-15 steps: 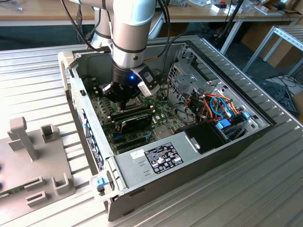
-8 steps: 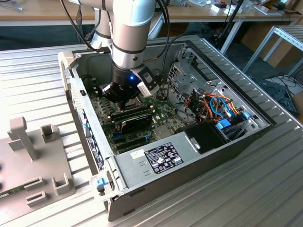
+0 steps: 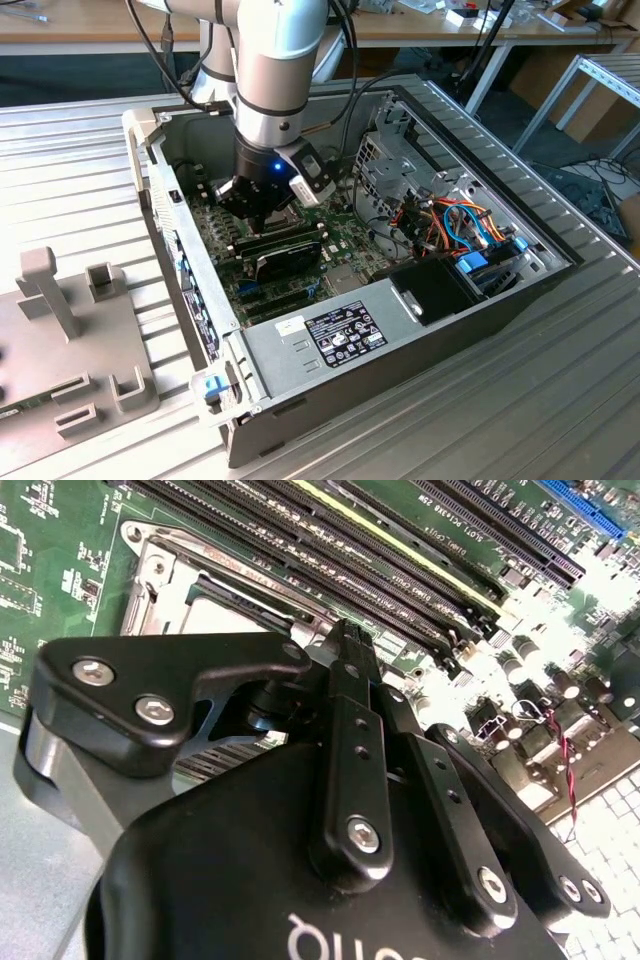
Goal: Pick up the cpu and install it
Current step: 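Install the second cpu locking lever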
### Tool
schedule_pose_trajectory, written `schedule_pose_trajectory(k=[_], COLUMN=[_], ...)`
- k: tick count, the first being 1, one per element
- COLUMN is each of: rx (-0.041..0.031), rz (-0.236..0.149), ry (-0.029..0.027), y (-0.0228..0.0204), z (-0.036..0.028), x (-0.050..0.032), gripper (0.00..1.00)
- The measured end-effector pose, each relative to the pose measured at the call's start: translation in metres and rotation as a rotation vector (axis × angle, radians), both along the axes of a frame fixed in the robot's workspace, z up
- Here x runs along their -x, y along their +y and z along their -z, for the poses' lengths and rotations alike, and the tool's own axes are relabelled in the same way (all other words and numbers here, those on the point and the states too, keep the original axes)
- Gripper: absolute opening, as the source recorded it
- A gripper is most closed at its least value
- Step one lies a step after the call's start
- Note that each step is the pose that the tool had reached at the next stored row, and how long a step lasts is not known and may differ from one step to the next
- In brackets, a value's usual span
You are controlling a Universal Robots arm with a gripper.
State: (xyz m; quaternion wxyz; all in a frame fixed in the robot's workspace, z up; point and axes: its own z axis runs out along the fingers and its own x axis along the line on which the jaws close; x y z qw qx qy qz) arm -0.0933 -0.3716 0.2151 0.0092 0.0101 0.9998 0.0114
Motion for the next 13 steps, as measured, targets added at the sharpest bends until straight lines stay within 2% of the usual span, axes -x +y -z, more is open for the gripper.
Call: schedule_pose_trajectory(k=[5,9,13], rx=[-0.0002,-0.0073,-0.0083], rz=[0.0,0.0,0.0], ry=[0.0001,-0.0001,0.0], y=[0.0001,0.0008,0.0008], z=[0.0005,0.0009,0.0024], x=[0.0001,0.0,0.0005], gripper=[0.11,0.11,0.11])
